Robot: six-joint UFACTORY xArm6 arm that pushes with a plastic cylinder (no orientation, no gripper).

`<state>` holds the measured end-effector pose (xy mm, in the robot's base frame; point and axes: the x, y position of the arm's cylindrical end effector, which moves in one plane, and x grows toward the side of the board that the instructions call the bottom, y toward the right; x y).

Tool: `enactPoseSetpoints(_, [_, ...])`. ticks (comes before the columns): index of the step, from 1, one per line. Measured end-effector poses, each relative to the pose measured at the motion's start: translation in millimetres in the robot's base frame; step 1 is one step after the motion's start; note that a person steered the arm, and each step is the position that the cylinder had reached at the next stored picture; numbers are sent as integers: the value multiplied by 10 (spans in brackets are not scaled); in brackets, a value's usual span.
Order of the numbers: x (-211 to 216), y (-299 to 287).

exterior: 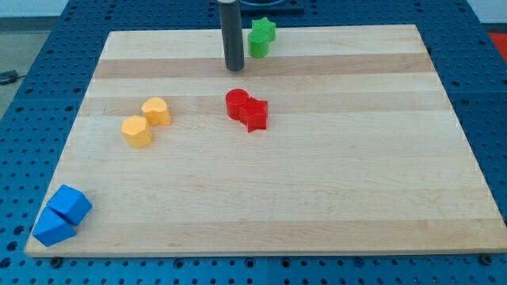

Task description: Slide the yellow heart to the center left of the board

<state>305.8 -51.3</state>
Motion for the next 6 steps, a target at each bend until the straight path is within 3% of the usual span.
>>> enactPoseSetpoints(2, [42,-470])
enactPoseSetpoints(3, [307,-755])
enactPoseSetpoints(6, [945,-755])
